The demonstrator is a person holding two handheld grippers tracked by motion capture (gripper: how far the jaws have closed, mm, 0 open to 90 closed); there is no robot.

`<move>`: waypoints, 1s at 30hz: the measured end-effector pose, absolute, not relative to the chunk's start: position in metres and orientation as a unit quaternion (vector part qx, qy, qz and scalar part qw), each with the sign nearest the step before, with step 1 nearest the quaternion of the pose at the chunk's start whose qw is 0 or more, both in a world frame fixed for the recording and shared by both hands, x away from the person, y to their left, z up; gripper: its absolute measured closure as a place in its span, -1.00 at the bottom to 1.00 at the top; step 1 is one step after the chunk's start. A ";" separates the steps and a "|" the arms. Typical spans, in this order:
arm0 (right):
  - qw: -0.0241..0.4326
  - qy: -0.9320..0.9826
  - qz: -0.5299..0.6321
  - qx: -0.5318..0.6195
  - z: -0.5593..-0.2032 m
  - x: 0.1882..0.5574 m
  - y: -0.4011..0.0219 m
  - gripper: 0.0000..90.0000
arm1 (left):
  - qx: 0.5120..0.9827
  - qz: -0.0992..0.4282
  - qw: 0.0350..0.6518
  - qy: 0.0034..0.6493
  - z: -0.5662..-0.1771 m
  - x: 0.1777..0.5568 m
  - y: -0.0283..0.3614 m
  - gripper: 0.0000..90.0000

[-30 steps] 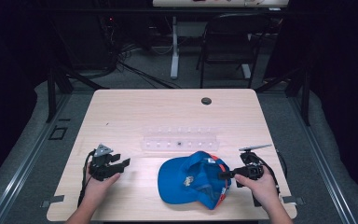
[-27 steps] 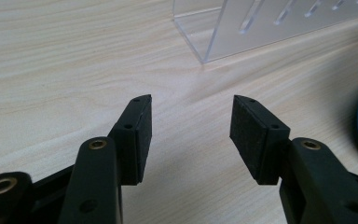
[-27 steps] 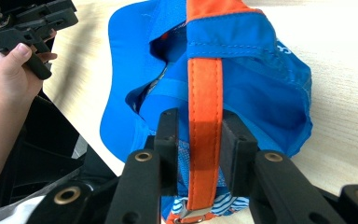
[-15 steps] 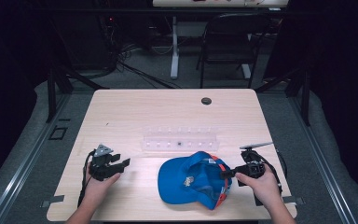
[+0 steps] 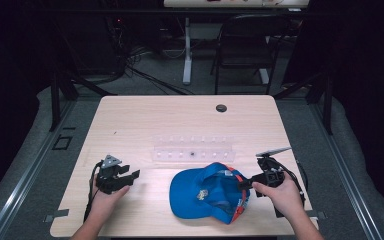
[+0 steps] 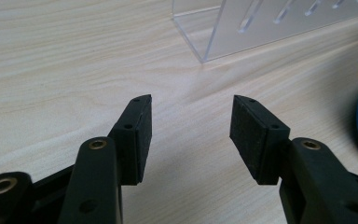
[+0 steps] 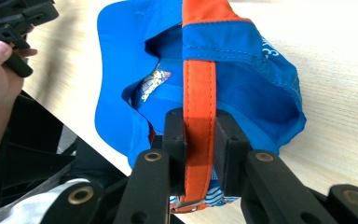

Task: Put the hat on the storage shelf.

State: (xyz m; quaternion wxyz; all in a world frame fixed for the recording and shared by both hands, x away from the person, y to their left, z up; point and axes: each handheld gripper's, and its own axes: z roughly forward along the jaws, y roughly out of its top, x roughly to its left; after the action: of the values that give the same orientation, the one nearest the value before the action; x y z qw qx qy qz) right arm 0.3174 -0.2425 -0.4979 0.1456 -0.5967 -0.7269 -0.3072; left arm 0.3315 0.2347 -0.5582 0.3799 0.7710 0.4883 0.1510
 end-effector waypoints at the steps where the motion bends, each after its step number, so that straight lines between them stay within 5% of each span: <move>1: 0.147 -0.736 -0.297 -0.590 -0.496 0.318 -0.243 0.71 | 0.771 0.149 0.380 0.488 -0.558 0.332 0.235 0.09; 30: 0.084 -0.770 -0.187 -0.604 -0.444 0.326 -0.221 0.71 | 0.774 0.148 0.379 0.485 -0.558 0.331 0.233 0.09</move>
State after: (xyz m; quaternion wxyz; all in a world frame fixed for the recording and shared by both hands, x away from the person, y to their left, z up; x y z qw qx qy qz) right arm 0.3258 -0.2210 -0.4444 0.0843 -0.6042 -0.7699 -0.1872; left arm 0.3312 0.2330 -0.5585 0.3794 0.7741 0.4847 0.1482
